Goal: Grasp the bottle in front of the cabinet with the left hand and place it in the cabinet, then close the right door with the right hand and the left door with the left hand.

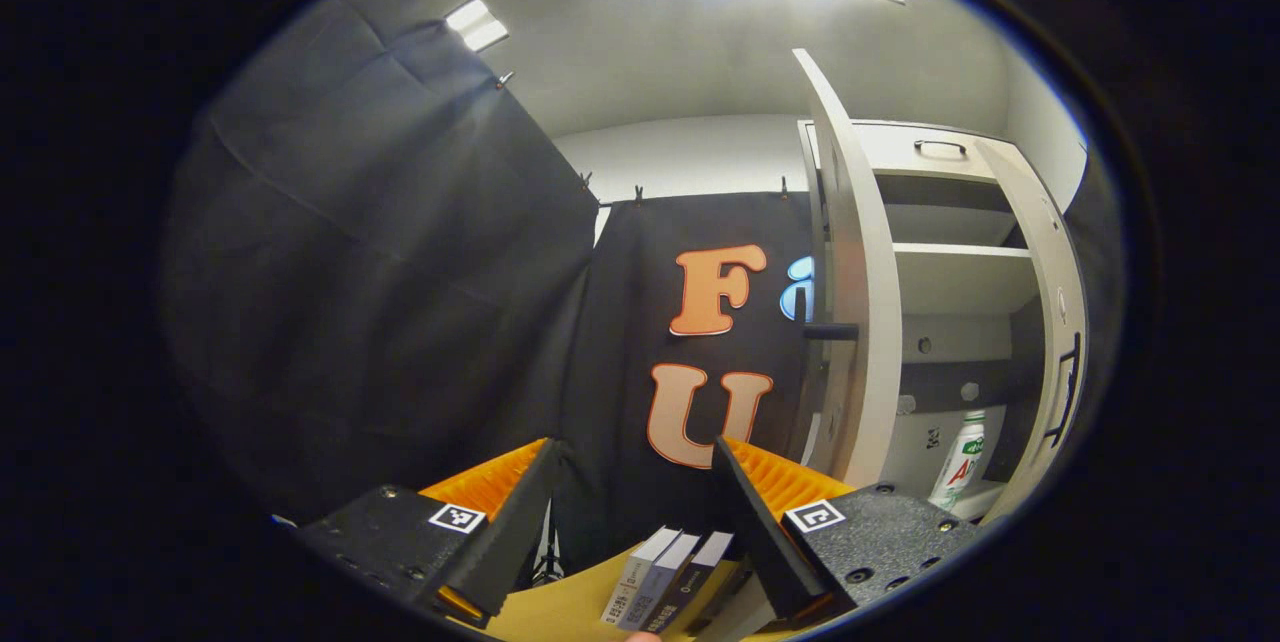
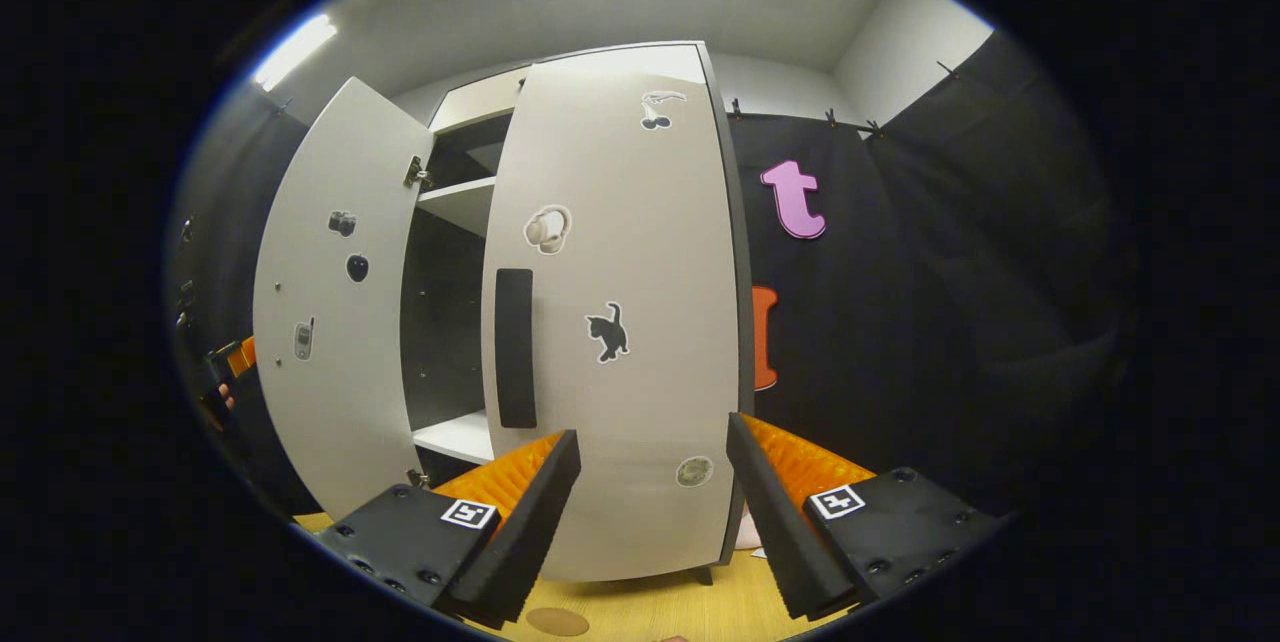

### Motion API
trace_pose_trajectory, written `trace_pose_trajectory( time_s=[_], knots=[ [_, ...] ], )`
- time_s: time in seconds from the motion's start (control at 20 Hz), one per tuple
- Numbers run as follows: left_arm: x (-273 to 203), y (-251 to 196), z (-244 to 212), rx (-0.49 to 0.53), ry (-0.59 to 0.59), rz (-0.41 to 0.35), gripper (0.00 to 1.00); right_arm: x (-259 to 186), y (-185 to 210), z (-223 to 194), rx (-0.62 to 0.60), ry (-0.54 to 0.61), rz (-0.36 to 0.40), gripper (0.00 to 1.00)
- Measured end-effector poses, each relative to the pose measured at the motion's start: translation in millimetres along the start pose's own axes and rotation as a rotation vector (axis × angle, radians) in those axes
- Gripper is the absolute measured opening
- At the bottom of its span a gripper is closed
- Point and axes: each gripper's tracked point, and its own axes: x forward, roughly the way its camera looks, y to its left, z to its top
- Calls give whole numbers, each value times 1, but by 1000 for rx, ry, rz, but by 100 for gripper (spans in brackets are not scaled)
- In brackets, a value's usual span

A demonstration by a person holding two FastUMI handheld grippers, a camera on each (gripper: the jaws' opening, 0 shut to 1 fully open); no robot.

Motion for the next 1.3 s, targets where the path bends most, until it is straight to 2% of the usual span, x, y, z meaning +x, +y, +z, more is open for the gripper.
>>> trace_pose_trajectory(
  time_s=[0.15, 0.45, 0.7, 1.0, 1.3],
  knots=[
    [-1, -9, -1, -26, 14, -62, 92, -1, -7, -2, 8, 5, 2, 98],
    [-22, -18, 2, -46, 13, -22, 92, -5, -20, -4, 4, 23, 26, 98],
    [-23, -23, 0, -47, 33, -47, 92, -13, -34, 2, -3, 17, 25, 98],
    [-44, -63, 3, -35, 31, -138, 92, -25, -42, 4, -8, 12, 22, 98],
    [-55, -107, -1, -80, 46, -223, 92, -40, -54, 7, -12, 3, -6, 97]
  ],
)
